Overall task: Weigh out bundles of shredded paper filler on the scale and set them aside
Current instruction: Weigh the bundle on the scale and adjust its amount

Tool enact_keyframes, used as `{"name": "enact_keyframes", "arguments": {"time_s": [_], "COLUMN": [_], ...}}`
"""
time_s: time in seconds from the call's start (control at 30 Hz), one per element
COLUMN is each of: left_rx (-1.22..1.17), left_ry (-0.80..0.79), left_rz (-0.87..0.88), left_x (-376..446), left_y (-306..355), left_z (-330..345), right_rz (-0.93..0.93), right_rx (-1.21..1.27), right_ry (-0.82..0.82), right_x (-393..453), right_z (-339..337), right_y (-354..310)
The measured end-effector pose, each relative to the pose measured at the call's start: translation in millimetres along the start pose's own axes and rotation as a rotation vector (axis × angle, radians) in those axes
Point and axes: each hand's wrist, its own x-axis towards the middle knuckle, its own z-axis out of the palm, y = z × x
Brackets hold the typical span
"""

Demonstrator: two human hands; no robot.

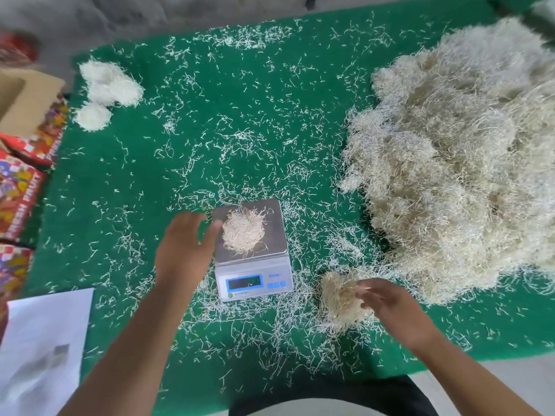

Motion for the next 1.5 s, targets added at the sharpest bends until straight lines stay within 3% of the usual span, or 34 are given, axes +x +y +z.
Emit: {"name": "enact_keyframes", "arguments": {"time_s": [0.1,0.27,1.13,1.27,1.5], "left_rx": [-0.101,-0.113,-0.192,-0.275,-0.081], "left_ry": [0.082,0.085,0.015,-0.114,-0.391], "left_rz": [-0.143,-0.193,0.004,0.045,0.194], "left_x": [-14,-23,7,25,52], "left_y": [-27,-42,2,20,48], "left_z": [-17,-23,13,26,74], "right_rz": [-0.01,-0.008,0.079,0.122,0.158], "right_rx": [-0.015,0.013,0.08,0.105,0.065], "right_ry": [0.021,0.025,0.047,0.056,0.027], "right_x": [0,-4,-23,-27,-39], "right_z": [1,6,9,12,12], "right_y": [-3,-4,23,26,34]}}
